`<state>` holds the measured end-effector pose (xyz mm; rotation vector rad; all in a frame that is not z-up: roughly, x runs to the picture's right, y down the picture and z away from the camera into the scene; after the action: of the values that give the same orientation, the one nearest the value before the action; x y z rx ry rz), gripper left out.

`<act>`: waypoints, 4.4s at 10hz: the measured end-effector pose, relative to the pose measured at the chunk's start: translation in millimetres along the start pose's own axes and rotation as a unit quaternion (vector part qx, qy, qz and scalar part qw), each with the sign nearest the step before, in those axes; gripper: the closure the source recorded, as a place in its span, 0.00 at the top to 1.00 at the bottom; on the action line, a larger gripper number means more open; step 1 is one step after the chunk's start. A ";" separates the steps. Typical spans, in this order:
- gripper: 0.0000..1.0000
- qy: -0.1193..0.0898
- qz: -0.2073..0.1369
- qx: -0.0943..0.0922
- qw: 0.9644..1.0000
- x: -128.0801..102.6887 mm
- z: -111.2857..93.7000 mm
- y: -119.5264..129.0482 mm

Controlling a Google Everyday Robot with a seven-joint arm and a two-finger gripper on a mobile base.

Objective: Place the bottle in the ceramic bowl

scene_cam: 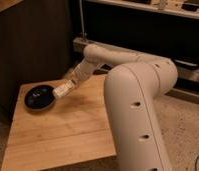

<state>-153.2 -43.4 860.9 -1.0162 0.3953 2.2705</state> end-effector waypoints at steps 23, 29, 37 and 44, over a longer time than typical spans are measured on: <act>0.00 0.059 -0.115 -0.051 0.990 31.9 77.3 95.2; 0.00 0.055 -0.121 -0.041 0.990 26.9 98.7 104.5; 0.00 0.059 -0.123 -0.031 0.990 29.9 114.1 105.4; 0.00 0.052 -0.143 -0.015 0.988 36.6 116.6 108.0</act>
<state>-307.5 -53.9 912.7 -1.1331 0.2416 1.9783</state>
